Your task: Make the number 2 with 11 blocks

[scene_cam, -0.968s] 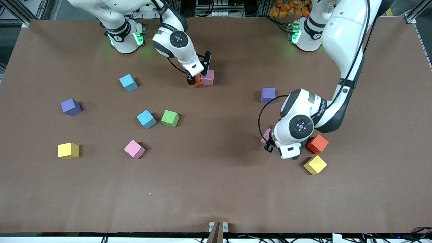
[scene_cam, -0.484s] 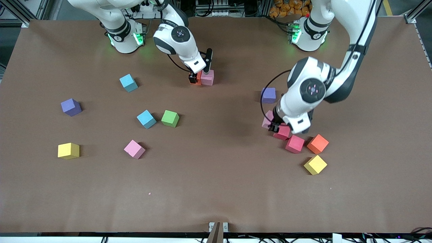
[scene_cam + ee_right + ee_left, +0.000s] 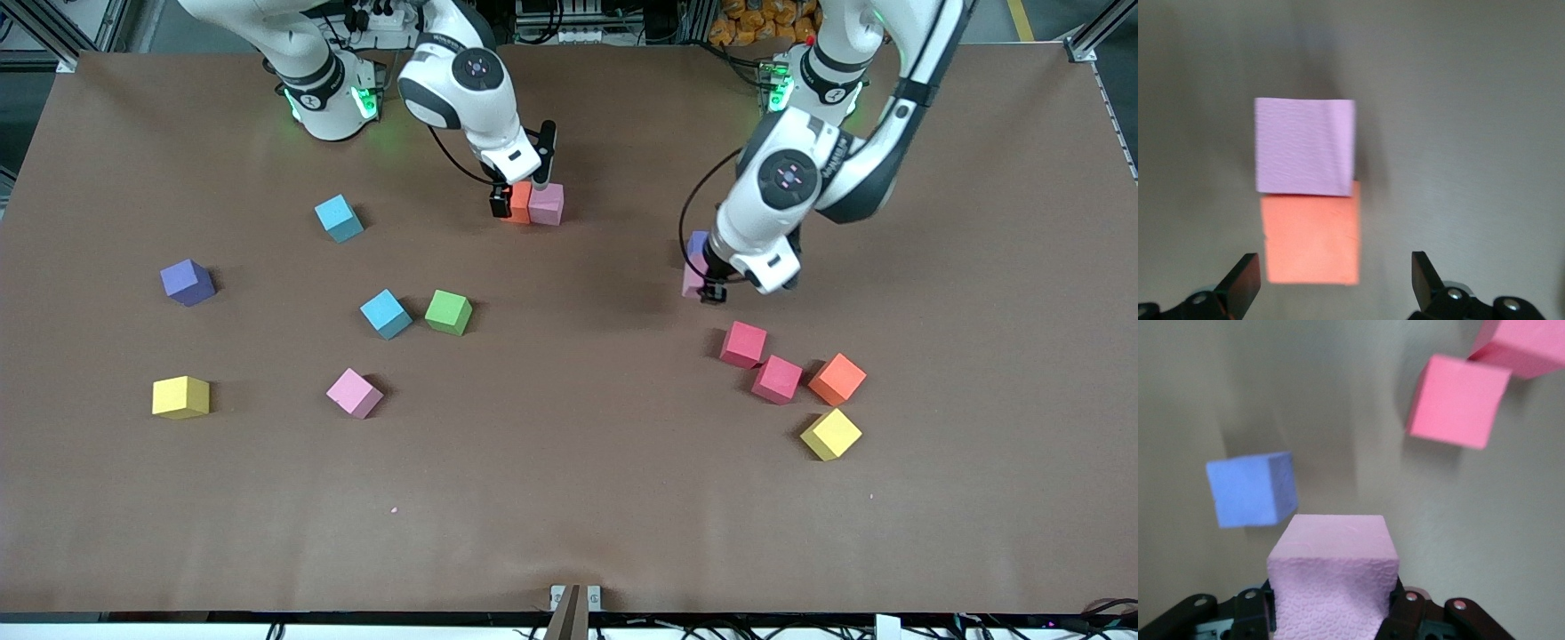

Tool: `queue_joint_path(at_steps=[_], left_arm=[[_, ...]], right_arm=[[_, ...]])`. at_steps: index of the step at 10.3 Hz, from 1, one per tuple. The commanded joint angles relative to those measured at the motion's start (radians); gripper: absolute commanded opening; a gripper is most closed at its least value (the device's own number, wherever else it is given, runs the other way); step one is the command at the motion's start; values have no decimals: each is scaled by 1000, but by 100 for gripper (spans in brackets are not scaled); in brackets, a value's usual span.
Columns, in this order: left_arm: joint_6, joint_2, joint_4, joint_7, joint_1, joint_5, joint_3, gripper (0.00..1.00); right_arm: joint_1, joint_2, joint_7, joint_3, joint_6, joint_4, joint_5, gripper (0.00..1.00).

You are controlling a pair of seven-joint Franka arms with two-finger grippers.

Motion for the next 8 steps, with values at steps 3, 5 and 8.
queue_joint_path(at_steps=[3,5,8], left_arm=[[138,-19,-98,-291,-10,-25,-144,4],[209,1,-135,-418,-86,-23,-158,4],[292,59,-144,-609,-177,-15,-158,4]], right_arm=[[-232,-117,-36,3,-142,13,-14,100],[-348,-126,-139,-10,-197,82,-15,100],[-417,-125,-198,-78,-196,136,-9,100]])
